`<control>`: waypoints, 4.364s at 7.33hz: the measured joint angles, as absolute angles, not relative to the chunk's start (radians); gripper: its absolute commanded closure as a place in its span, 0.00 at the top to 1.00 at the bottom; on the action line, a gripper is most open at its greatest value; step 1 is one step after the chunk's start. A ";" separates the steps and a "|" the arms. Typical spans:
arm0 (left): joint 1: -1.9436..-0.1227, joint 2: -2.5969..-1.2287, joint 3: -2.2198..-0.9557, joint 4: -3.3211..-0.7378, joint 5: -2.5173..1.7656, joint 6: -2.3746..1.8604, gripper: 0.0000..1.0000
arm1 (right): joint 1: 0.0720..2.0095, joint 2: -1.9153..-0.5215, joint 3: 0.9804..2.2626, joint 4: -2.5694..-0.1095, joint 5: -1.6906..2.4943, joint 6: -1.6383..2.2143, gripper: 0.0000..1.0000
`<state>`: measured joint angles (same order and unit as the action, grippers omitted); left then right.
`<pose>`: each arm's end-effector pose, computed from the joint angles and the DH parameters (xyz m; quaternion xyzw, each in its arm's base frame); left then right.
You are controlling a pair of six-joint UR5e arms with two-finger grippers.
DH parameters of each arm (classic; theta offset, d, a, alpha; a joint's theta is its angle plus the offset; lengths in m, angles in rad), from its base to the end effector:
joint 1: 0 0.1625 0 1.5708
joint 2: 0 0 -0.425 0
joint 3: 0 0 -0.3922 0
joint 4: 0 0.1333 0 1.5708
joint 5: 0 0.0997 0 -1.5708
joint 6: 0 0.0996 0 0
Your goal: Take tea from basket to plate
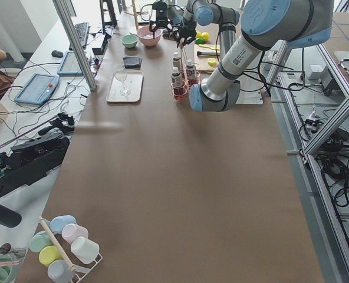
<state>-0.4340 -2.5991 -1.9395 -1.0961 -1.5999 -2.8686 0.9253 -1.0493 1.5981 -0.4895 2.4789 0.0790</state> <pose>0.4636 -0.3586 -0.0237 -0.1981 0.3986 -0.6778 0.5851 -0.3182 -0.5135 0.2233 0.5050 -0.5131 -0.4787 0.5026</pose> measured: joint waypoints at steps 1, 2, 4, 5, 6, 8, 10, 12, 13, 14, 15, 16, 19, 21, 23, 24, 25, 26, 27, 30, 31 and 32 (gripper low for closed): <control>-0.434 -2.597 -1.942 -1.096 -1.600 -2.869 0.00 | 0.906 -1.054 1.598 -0.435 2.479 0.113 0.99; -0.434 -2.590 -1.949 -1.095 -1.600 -2.869 0.00 | 0.886 -1.059 1.594 -0.366 2.476 0.168 0.99; -0.434 -2.580 -1.957 -1.095 -1.600 -2.869 0.00 | 0.853 -1.072 1.586 -0.269 2.438 0.243 0.99; -0.434 -2.578 -1.957 -1.095 -1.600 -2.869 0.00 | 0.831 -1.082 1.583 -0.237 2.403 0.254 0.99; -0.434 -2.576 -1.958 -1.095 -1.600 -2.869 0.00 | 0.801 -1.095 1.580 -0.208 2.358 0.259 0.99; -0.433 -2.572 -1.959 -1.095 -1.600 -2.869 0.00 | 0.753 -1.114 1.560 -0.149 2.292 0.264 0.98; -0.433 -2.571 -1.958 -1.096 -1.600 -2.869 0.00 | 0.710 -1.125 1.545 -0.111 2.247 0.279 0.98; -0.433 -2.571 -1.957 -1.096 -1.600 -2.870 0.00 | 0.683 -1.138 1.543 -0.095 2.231 0.295 0.94; -0.433 -2.571 -1.957 -1.095 -1.600 -2.870 0.00 | 0.674 -1.144 1.542 -0.086 2.225 0.298 0.94; -0.432 -2.571 -1.956 -1.095 -1.600 -2.870 0.00 | 0.664 -1.151 1.541 -0.079 2.221 0.299 0.90; -0.431 -2.572 -1.956 -1.096 -1.600 -2.870 0.00 | 0.657 -1.156 1.542 -0.076 2.215 0.300 0.82; -0.431 -2.572 -1.956 -1.096 -1.600 -2.870 0.00 | 0.651 -1.157 1.542 -0.074 2.212 0.300 0.65; -0.431 -2.572 -1.955 -1.096 -1.600 -2.870 0.00 | 0.647 -1.157 1.544 -0.074 2.208 0.298 0.00; -0.432 -2.572 -1.955 -1.096 -1.600 -2.870 0.00 | 0.647 -1.159 1.547 -0.075 2.210 0.299 0.00; -0.434 -2.571 -1.955 -1.095 -1.600 -2.869 0.00 | 0.652 -1.159 1.555 -0.075 2.210 0.301 0.00; -0.435 -2.570 -1.955 -1.095 -1.600 -2.868 0.00 | 0.662 -1.158 1.569 -0.075 2.211 0.316 0.00; -0.435 -2.570 -1.955 -1.095 -1.600 -2.867 0.00 | 0.677 -1.157 1.589 -0.076 2.212 0.345 0.00; -0.436 -2.570 -1.955 -1.095 -1.601 -2.866 0.00 | 0.699 -1.151 1.616 -0.080 2.213 0.389 0.00; -0.437 -2.569 -1.955 -1.095 -1.601 -2.865 0.00 | 0.730 -1.137 1.639 -0.084 2.215 0.441 0.00; -0.437 -2.569 -1.955 -1.095 -1.601 -2.864 0.00 | 0.877 -1.063 1.662 -0.110 2.240 0.539 0.00; -0.437 -2.569 -1.955 -1.094 -1.601 -2.864 0.00 | 0.922 -1.047 1.658 -0.120 2.240 0.543 0.00; -0.438 -2.569 -1.956 -1.093 -1.602 -2.864 0.00 | 0.970 -1.037 1.645 -0.130 2.228 0.540 0.00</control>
